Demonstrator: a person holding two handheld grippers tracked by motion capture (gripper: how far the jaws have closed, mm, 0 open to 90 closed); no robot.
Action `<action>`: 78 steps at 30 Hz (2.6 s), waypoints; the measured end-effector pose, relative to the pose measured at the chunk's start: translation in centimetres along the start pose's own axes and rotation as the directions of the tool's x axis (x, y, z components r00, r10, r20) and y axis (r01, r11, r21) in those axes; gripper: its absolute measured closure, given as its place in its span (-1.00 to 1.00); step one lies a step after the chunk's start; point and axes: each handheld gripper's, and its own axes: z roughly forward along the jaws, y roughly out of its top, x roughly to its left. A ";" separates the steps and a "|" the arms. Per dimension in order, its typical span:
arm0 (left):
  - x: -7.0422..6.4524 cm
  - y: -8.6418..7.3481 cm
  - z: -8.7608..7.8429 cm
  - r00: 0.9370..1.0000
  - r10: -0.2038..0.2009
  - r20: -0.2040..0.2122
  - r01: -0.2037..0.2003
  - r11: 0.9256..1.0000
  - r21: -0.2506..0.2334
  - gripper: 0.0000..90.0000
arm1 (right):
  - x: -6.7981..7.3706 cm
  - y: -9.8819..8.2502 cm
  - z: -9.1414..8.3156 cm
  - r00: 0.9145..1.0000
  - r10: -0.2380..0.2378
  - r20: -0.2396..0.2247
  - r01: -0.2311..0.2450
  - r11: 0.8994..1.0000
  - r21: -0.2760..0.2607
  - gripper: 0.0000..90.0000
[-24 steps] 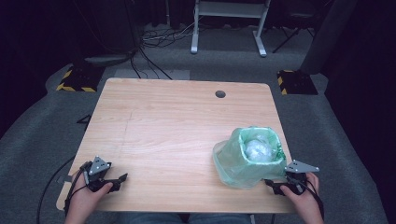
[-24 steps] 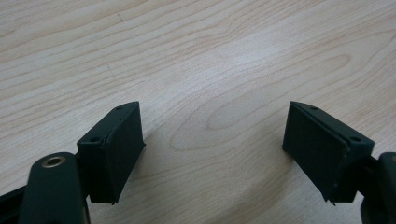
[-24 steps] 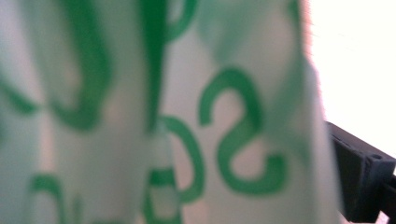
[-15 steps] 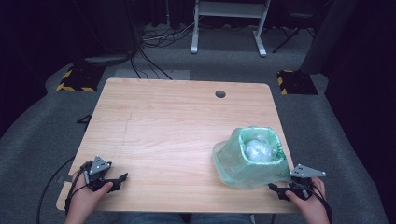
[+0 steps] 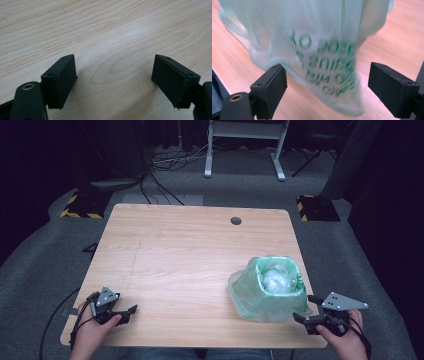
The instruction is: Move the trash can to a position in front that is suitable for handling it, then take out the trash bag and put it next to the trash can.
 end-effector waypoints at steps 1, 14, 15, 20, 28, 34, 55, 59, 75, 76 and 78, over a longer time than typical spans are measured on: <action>0.0 0.0 0.0 1.000 0.002 -0.001 -0.002 1.000 0.001 -0.56 | 0.1 0.4 -0.1 1.000 -0.005 -0.004 0.005 1.000 -0.011 -0.65; 0.0 0.0 0.0 1.000 0.002 -0.001 -0.002 1.000 0.001 -0.56 | -0.5 3.5 1.1 0.998 -0.040 -0.044 0.038 0.997 -0.065 -0.61; 0.0 0.0 0.0 1.000 0.002 -0.001 -0.002 1.000 0.001 -0.56 | -0.6 3.8 1.5 0.997 -0.044 -0.057 0.040 0.997 -0.071 -0.60; 0.0 0.0 0.0 1.000 0.002 -0.001 -0.002 1.000 0.001 -0.56 | -0.5 4.3 2.4 0.994 -0.064 -0.089 0.057 0.995 -0.084 -0.66; 0.0 0.0 0.0 1.000 0.000 -0.001 0.000 1.000 0.001 -0.56 | 0.3 5.7 4.5 0.987 -0.081 -0.139 0.067 0.992 -0.104 -0.65; -0.1 0.1 0.0 1.000 0.007 -0.006 -0.007 1.000 0.001 -0.56 | 1.5 7.4 6.7 0.976 -0.126 -0.178 0.107 0.988 -0.110 -0.65; -2.8 2.1 -0.7 0.997 0.052 0.057 -0.047 0.995 -0.087 -0.46 | 9.1 11.1 12.2 0.946 -0.189 -0.263 0.169 0.981 -0.095 -0.56; -3.4 2.4 -0.8 0.995 0.077 0.060 -0.071 0.993 -0.090 -0.47 | 10.6 10.7 12.6 0.942 -0.184 -0.282 0.171 0.983 -0.071 -0.56; -6.9 4.0 -1.2 0.978 0.174 0.115 -0.158 0.978 -0.135 -0.55 | 10.7 9.7 11.3 0.950 -0.211 -0.229 0.202 0.978 -0.061 -0.58; -7.1 4.1 -1.2 0.977 0.178 0.119 -0.161 0.977 -0.138 -0.55 | 10.7 9.7 11.3 0.950 -0.211 -0.229 0.202 0.978 -0.061 -0.58; -7.7 4.3 -1.3 0.978 0.169 0.126 -0.152 0.979 -0.134 -0.57 | 10.5 9.4 10.9 0.953 -0.206 -0.222 0.199 0.978 -0.053 -0.61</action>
